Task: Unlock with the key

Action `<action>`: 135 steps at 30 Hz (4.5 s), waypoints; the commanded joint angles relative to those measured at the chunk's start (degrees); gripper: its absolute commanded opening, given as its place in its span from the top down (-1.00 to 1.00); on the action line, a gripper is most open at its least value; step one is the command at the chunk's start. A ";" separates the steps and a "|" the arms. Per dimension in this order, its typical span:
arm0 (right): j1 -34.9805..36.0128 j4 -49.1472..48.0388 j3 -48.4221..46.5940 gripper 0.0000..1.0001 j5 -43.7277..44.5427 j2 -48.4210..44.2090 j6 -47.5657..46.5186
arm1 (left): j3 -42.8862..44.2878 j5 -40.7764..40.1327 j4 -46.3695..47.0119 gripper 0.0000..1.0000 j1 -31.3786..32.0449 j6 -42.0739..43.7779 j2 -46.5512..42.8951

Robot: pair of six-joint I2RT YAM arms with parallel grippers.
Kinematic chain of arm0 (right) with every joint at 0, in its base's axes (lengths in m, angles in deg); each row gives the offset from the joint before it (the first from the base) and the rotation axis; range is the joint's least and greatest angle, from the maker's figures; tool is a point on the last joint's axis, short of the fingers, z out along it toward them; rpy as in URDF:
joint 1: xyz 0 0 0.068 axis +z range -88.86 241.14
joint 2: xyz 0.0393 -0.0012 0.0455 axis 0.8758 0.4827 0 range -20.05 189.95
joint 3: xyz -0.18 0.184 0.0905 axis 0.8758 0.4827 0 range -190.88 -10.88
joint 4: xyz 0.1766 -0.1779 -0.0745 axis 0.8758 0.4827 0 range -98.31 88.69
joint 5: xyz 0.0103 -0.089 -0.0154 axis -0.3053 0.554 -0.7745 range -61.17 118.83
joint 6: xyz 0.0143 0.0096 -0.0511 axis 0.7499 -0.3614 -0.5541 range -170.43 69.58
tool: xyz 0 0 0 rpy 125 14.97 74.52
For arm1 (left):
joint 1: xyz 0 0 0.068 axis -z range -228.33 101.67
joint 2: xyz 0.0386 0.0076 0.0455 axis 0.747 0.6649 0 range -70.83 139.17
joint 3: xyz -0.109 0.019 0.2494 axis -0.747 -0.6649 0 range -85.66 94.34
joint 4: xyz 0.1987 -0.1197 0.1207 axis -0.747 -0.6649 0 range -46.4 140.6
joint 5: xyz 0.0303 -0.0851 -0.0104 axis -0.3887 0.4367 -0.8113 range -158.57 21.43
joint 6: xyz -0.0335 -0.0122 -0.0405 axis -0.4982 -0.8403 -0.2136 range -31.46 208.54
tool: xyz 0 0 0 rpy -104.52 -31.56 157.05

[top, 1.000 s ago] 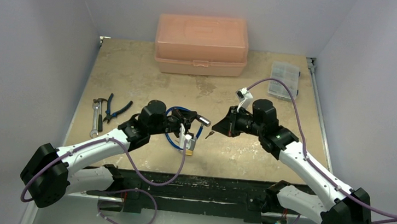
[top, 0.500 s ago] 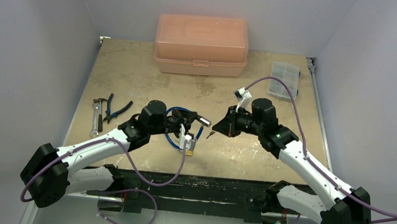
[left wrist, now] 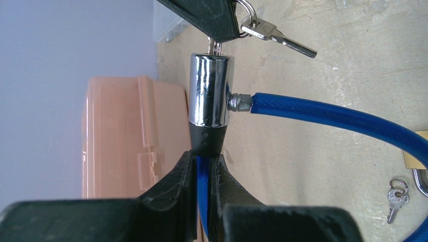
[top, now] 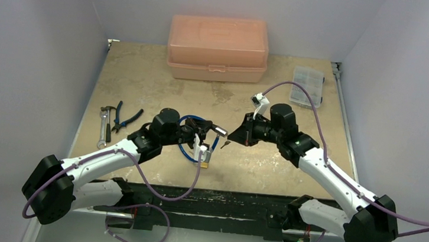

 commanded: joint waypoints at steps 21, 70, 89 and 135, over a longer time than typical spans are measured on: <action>0.34 -6.20 -3.84 1.00 -3.50 3.15 -2.22 | 0.72 6.95 3.12 1.00 0.84 -1.19 -2.18; 0.27 -2.91 -1.89 1.00 -3.78 0.46 -4.17 | -0.42 1.80 4.90 1.00 0.62 -0.04 -3.93; 0.26 -8.81 -2.57 1.00 -5.22 2.77 1.90 | -1.10 0.27 8.15 1.00 0.74 -0.51 -4.77; -1.04 -13.72 -14.86 1.00 -7.67 15.87 16.18 | -10.08 -14.74 44.06 1.00 -0.70 -6.09 -1.48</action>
